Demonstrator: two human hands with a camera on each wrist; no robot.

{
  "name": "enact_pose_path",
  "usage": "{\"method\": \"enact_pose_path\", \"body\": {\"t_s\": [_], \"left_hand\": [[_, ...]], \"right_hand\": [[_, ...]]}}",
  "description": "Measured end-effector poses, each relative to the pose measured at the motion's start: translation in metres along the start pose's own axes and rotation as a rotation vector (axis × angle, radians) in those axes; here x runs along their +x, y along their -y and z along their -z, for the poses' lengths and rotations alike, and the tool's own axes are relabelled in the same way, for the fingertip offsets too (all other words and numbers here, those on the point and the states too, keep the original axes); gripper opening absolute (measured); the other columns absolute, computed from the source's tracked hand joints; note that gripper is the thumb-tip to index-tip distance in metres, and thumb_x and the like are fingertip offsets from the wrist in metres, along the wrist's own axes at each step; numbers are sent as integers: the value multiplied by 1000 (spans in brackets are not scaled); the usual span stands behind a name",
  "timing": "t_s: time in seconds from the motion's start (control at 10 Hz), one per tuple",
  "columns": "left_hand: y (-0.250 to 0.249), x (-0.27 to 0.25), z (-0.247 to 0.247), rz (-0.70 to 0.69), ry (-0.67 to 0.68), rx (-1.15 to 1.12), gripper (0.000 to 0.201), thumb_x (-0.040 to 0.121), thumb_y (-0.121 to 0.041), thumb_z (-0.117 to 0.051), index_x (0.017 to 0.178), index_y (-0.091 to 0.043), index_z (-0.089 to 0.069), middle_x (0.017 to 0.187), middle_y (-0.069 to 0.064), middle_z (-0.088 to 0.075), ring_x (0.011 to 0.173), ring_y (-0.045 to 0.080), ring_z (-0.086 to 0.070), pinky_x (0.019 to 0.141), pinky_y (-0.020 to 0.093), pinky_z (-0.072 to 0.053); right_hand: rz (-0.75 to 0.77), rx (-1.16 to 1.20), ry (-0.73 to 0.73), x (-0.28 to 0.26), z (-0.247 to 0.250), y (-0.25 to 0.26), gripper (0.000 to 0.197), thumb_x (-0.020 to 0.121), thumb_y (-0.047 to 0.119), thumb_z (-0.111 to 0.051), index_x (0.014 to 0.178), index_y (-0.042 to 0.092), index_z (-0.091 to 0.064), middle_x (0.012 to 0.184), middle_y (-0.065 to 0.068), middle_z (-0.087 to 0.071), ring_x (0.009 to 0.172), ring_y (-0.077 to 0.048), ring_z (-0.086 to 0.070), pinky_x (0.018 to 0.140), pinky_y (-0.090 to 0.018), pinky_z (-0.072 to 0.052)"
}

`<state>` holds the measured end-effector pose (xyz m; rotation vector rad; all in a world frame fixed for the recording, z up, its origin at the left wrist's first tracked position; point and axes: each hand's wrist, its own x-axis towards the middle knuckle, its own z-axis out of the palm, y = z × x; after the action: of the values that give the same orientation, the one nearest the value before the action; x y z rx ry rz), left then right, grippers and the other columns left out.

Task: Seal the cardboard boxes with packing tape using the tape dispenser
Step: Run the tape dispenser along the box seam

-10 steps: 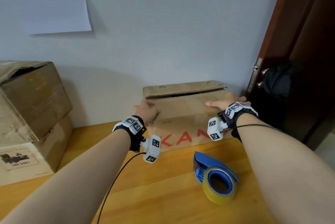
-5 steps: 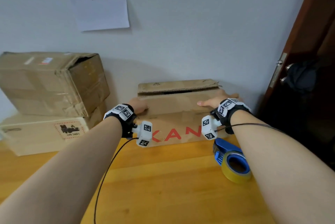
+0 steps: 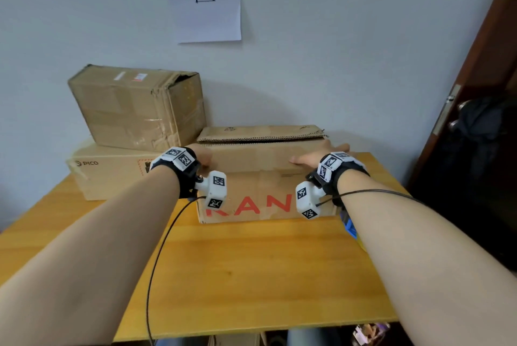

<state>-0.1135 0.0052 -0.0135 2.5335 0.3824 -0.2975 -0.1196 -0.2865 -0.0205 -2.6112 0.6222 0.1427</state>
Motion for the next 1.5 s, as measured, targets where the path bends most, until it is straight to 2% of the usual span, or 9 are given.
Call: {"method": "enact_pose_path", "body": {"t_s": [0.1, 0.2, 0.4, 0.6, 0.8, 1.1, 1.2, 1.4, 1.5], "left_hand": [[-5, -32, 7, -26, 6, 156, 41, 98, -7, -56, 137, 6, -53, 142, 20, -54, 99, 21, -50, 55, 17, -47], [-17, -41, -3, -28, -74, 223, 51, 97, -23, -63, 139, 2, -48, 142, 18, -51, 126, 31, -53, 99, 34, -47], [-57, -40, -33, -28, -321, 215, 43, 88, -29, -63, 129, -21, -53, 160, 20, -18, 150, 40, -8, 119, 57, -11], [-97, -44, -62, -310, -89, -82, 29, 91, -18, -58, 118, -21, -69, 118, 4, -69, 108, 25, -63, 92, 31, -50], [-115, -44, -86, -355, -92, 43, 27, 84, -17, -53, 83, -39, -70, 103, -6, -67, 98, 24, -65, 98, 48, -49], [-119, -35, -85, -357, -128, 30, 31, 80, -10, -59, 67, -36, -69, 107, 0, -69, 102, 29, -64, 104, 58, -44], [-120, -34, -84, -372, -139, 32, 32, 85, -10, -56, 69, -34, -70, 106, 1, -70, 100, 27, -65, 98, 48, -51], [-119, -30, -85, -396, -129, 31, 28, 90, -12, -55, 87, -27, -78, 102, 3, -70, 95, 25, -66, 88, 38, -57], [-114, -24, -77, -364, -116, 1, 26, 91, -10, -53, 99, -15, -77, 103, 8, -72, 92, 26, -68, 83, 37, -59]], "right_hand": [[13, -22, -11, -11, 0, 3, 108, 65, 75, -68, 150, 23, -27, 136, -12, -29, 135, -41, -34, 110, -52, -37], [22, -20, -98, -16, 7, -4, 68, 93, 50, -53, 146, 11, -35, 143, -16, -35, 134, -41, -39, 110, -49, -36], [5, -120, -129, -8, 26, -47, 56, 98, 46, -46, 137, 7, -48, 140, -19, -51, 130, -41, -48, 105, -49, -39], [-95, -668, 224, -32, 38, -98, 32, 96, 16, -61, 128, 14, -61, 134, -10, -53, 125, -30, -52, 98, -46, -45], [-43, -570, 298, 2, 4, -138, 26, 93, 26, -62, 117, 17, -62, 135, -14, -56, 103, -27, -49, 94, -35, -43], [-22, -567, 318, 13, -16, -168, 32, 99, 15, -56, 129, 5, -59, 130, -14, -60, 120, -34, -58, 87, -41, -48], [5, -655, 220, 12, -12, -170, 24, 98, 21, -54, 116, 7, -61, 96, -3, -59, 91, -23, -57, 76, -29, -47], [8, -293, -9, 29, 0, -168, 18, 103, 19, -44, 86, 15, -49, 69, 3, -38, 57, -11, -35, 66, -24, -37], [-154, 309, -160, 36, 18, -148, 18, 95, 7, -58, 79, 5, -51, 66, -5, -44, 56, -19, -41, 56, -30, -36]]}}
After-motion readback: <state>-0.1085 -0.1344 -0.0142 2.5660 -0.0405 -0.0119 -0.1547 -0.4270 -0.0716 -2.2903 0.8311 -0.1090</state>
